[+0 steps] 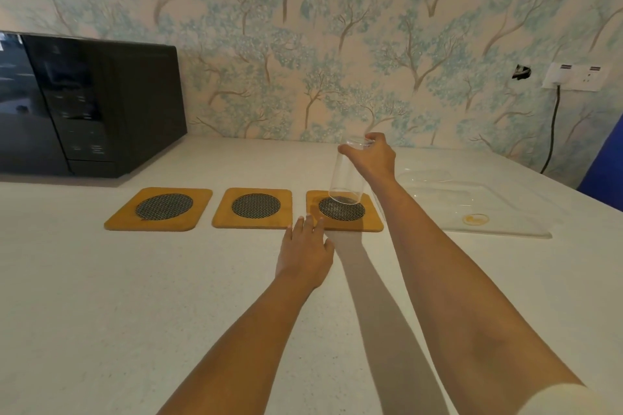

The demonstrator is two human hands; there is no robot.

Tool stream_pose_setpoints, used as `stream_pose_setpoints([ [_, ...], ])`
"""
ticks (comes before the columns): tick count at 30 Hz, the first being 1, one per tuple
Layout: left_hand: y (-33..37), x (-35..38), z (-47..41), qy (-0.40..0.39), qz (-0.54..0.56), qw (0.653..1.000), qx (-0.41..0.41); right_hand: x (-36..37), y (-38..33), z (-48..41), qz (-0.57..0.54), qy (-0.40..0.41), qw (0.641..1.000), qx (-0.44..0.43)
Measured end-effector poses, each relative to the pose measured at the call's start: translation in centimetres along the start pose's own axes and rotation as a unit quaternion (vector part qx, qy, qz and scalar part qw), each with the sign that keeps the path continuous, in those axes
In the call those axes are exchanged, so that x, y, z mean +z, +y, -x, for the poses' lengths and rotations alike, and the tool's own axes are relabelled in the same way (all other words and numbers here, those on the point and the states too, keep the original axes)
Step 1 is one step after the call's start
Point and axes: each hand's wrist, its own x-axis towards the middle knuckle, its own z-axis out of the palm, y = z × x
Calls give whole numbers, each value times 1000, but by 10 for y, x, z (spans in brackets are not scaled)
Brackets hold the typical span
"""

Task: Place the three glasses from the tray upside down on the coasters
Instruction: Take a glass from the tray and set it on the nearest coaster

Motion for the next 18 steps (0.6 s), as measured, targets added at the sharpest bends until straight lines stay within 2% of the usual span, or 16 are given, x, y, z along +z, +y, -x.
stream_pose_setpoints([
  [18,0,7,-4,15,3,1000,-11,27,10,4,31,-5,999,-2],
])
